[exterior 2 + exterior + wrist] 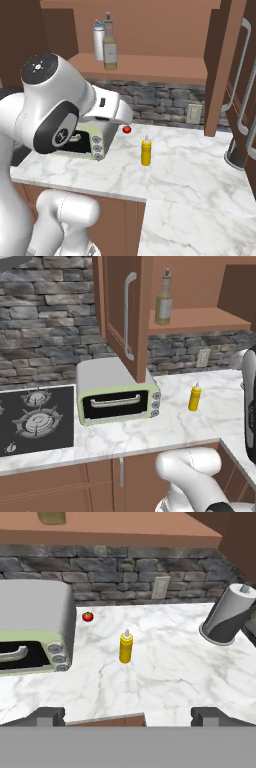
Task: Pick the mustard and oil and vinegar bottle from the counter and place them in the cabinet.
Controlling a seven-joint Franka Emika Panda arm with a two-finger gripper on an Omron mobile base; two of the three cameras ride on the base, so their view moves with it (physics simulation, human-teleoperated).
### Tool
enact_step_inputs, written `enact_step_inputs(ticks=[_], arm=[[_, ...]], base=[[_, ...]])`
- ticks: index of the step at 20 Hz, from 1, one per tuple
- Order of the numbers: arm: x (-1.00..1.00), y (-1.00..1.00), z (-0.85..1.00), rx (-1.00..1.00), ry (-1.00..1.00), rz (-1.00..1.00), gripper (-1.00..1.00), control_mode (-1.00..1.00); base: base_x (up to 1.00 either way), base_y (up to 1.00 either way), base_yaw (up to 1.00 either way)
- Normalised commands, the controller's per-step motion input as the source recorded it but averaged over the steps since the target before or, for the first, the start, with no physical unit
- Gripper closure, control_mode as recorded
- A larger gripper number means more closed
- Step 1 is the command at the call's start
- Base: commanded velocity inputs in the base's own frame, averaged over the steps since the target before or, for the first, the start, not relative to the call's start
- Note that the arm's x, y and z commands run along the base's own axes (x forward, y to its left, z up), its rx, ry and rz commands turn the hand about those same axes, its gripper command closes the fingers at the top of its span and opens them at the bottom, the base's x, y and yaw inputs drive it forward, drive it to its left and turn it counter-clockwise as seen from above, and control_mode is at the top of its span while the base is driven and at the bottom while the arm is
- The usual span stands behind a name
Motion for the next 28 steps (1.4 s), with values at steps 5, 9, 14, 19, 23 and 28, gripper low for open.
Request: enact_step_inputs(ticks=[5, 9, 14, 19, 23, 28], arm=[[0.02, 0.04, -0.38, 0.02, 0.02, -0.03, -1.0, -1.0], [0.01, 0.06, -0.17, 0.0, 0.06, -0.05, -1.0, -1.0], [0.08, 0.05, -0.16, 0.01, 0.01, -0.01, -1.0, -1.0], [0.15, 0.0, -0.21, 0.05, 0.03, 0.0, -1.0, -1.0], [0.24, 0.01, -0.27, 0.01, 0.01, 0.0, -1.0, -1.0], [0.28, 0.0, -0.28, 0.0, 0.0, 0.0, -1.0, -1.0]], base=[[0.0, 0.0, 0.0], [0.0, 0.0, 0.0], [0.0, 0.0, 0.0], [0.0, 0.0, 0.0], [0.0, 0.0, 0.0], [0.0, 0.0, 0.0]])
